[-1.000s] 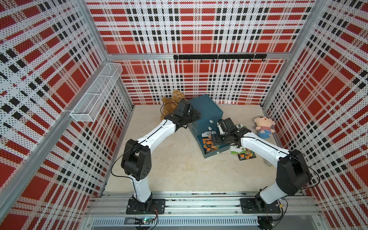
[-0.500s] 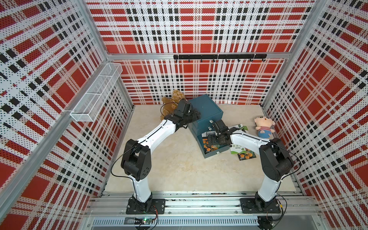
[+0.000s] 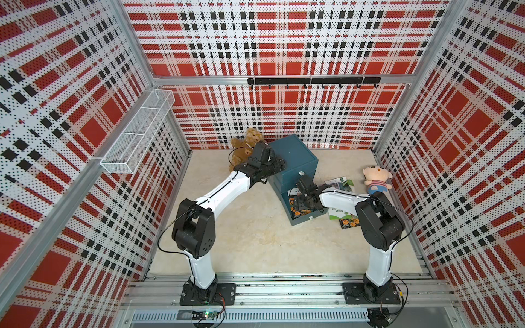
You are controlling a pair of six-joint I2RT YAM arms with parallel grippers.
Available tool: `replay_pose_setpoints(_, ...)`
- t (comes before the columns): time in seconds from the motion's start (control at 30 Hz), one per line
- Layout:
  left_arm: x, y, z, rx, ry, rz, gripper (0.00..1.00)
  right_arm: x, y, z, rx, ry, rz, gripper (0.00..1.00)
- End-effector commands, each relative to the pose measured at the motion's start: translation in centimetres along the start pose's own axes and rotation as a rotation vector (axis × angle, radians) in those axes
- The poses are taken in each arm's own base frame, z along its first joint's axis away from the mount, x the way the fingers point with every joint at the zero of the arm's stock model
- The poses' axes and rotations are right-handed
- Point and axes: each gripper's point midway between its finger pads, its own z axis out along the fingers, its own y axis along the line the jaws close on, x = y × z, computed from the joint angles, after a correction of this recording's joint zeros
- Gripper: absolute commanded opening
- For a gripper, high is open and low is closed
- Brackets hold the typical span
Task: Take the seed bags out of the drawer
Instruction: Pick up the seed packet from the drawer.
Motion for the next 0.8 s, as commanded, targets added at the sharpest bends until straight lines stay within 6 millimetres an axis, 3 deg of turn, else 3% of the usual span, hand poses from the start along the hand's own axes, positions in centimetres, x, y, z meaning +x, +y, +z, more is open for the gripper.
replay_pose_setpoints(0.0,6.0,4.6,1.5,-0.127,0.206,-0.002,0.76,1.6,-0.7,1.6,0.07,0.03,-0.01,0.78)
replay_pose_setpoints(0.13,5.9,4.8,1.3,-0.128,0.202,-0.001,0.76,2.9,-0.7,2.6,0.072,0.06,-0.021,0.67)
replay_pose_setpoints(0.4,5.9,5.1,1.0,-0.131,0.201,-0.004,0.76,4.1,0.4,2.8,-0.007,0.089,0.041,0.11)
replay_pose_setpoints(0.47,5.9,5.1,1.0,-0.13,0.199,-0.003,0.76,3.9,0.8,2.5,-0.034,0.082,0.061,0.01)
replay_pose_setpoints(0.6,6.0,5.0,1.0,-0.129,0.199,-0.005,0.76,3.0,1.6,1.2,-0.087,0.052,0.097,0.0)
replay_pose_setpoints(0.77,5.9,5.2,0.9,-0.133,0.196,-0.007,0.76,0.4,2.9,-1.9,-0.182,-0.022,0.154,0.0)
